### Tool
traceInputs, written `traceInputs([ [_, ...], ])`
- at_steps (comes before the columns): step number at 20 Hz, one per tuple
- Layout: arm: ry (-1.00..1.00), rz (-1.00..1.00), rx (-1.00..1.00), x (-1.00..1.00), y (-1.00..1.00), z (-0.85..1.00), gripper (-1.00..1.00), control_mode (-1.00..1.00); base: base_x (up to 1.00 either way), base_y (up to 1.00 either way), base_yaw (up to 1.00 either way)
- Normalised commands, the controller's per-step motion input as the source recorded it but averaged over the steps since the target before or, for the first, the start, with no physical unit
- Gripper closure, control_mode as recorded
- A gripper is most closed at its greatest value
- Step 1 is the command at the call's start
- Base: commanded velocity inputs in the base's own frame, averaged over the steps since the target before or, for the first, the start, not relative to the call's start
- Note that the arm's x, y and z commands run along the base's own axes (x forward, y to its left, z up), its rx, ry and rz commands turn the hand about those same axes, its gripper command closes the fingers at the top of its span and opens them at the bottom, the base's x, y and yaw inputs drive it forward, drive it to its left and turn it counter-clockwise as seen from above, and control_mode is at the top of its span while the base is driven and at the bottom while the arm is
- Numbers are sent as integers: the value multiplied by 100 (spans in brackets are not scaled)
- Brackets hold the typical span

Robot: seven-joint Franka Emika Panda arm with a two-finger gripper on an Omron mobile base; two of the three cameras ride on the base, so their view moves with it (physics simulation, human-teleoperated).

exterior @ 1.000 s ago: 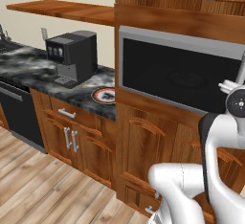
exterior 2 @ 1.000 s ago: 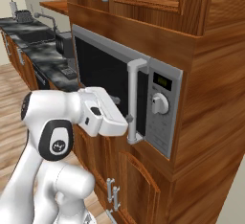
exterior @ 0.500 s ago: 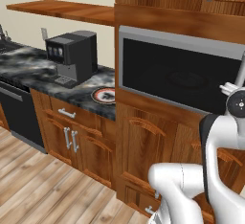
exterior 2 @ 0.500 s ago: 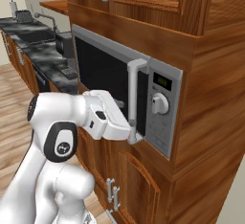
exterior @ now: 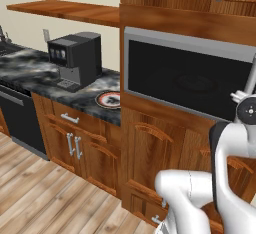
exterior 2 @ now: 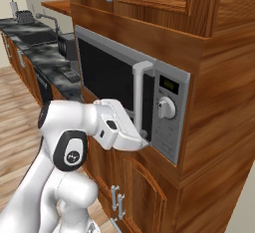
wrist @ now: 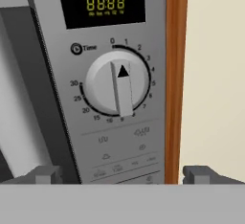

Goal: Pick the garlic from the counter and place it in the microwave. Then turn on the microwave.

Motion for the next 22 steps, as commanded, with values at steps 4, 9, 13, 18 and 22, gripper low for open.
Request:
traceInputs([
  [4, -10, 4, -14, -1, -15, -61, -100, -100, 0, 0, 0],
  [9, -14, 6, -19, -1, -9, -66, -100, -100, 0, 0, 0],
  [13, -16, 7, -21, -1, -7, -70, -100, -100, 0, 0, 0],
  [18, -16, 6, -19, -8, -14, -70, -100, -100, 0, 0, 0],
  [22, -15, 5, -20, -10, -13, -70, -100, -100, 0, 0, 0],
])
